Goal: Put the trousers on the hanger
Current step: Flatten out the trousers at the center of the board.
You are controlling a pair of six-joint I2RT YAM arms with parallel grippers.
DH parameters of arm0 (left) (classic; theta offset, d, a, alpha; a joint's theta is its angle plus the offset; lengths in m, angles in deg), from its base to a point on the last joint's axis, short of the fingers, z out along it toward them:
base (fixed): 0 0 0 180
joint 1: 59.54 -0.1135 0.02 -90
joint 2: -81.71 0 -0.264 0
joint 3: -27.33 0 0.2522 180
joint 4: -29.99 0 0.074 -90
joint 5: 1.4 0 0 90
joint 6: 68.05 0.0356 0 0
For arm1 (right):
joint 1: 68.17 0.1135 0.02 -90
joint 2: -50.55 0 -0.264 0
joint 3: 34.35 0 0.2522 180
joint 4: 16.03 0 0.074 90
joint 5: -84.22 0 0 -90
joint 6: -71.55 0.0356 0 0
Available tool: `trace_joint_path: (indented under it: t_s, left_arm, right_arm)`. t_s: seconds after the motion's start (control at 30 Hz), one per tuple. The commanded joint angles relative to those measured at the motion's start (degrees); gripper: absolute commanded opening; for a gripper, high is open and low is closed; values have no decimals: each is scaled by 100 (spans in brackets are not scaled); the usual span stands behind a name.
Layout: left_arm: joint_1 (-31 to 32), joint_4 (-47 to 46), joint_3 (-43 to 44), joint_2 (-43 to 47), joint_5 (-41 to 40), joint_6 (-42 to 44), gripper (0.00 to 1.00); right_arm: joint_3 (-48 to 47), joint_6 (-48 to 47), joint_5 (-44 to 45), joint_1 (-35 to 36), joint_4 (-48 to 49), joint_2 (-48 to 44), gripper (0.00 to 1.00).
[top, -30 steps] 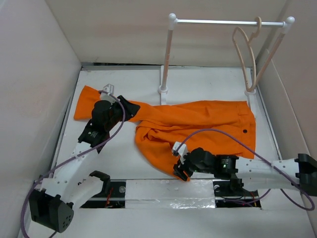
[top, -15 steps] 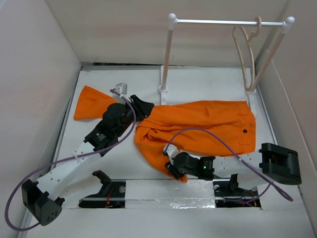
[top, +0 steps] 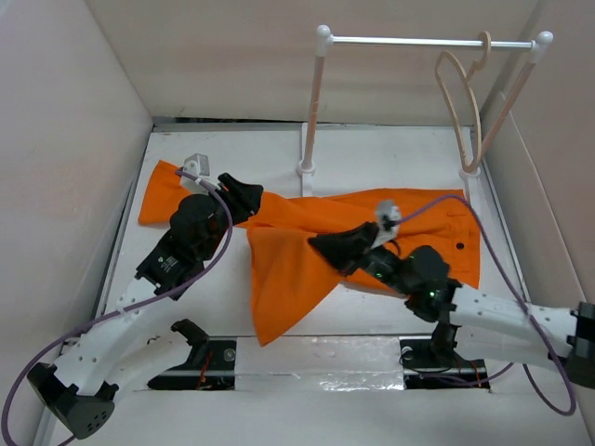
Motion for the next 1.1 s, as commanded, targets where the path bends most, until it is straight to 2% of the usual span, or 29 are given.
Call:
trace_joint_path:
  t_s: [0.0,0.1,0.2,0.27,0.3,0.33,0.4,0.53,0.6,0.67,0.7,0.73,0.83,0.87,0.9,0.93,0.97,1.03,1.07]
  left_arm:
    - [-153,160,309,212,-97,257,40]
    - [-153,134,125,223,-107,292,42]
    - [-153,301,-182,169,104,284,42]
    - [-153,336,-506,239,166,266,42]
    - [-153,371,-578,353,114,275,42]
    - [-153,450,-613,398,70,284,42]
    - [-153,529,-596,520,34,327,41]
    - [-153,713,-281,232,26,450,41]
    - [-22,898,-52,-101,52,451,40]
    - [215,899,-269,-173,-123,346,40]
    - [216,855,-436,-121,-133,162,40]
    - [216,733,-629,-68,-141,65,40]
    - [216,757,-1630,318,-386,-426,40]
    - [216,801,-1807,441,-448,-550,41]
    - [216,845,-2009,694,-510,-682,41]
    - [216,968,-2177,819,-580,-822,41]
    - [216,1108,-2422,942,-816,-1181,41]
    - [216,1372,-2547,1390,-1063,-1517,40]
    - [216,1347,-2547,1583,-1056,-1492,40]
  right_arm:
    - [782,714,762,-142,1338,-808,0]
    - [1478,1452,1248,-291,628,-828,0]
    - [2014,1665,1214,-345,618,-652,0]
    - [2059,1726,1293,-83,75,-739,0]
    - [2129,1770,1615,119,-267,-774,0]
    - [2199,1832,1784,573,-358,-757,0]
    - [2279,1990,1987,980,-533,-661,0]
    - [1859,1885,1532,1614,-1201,49,1]
    - [1577,1579,1112,1781,-1726,261,9]
    - [1000,1202,1161,1913,-2368,272,33]
    - [787,1078,1658,2062,-3137,175,43]
    - [576,972,1958,2063,-3475,44,59]
    - [-170,140,2672,2063,-3988,-571,78]
    - [-173,-21,2847,2063,-4119,-686,78]
    - [-486,-231,3119,2063,-4233,-852,78]
    - [-611,-477,3156,1941,-4165,-889,62]
    - [-708,-949,3096,1818,-4051,-863,38]
    - [-1060,-1286,2116,1441,-3752,-329,0]
    - [-1209,-1549,1693,1230,-3690,-13,0]
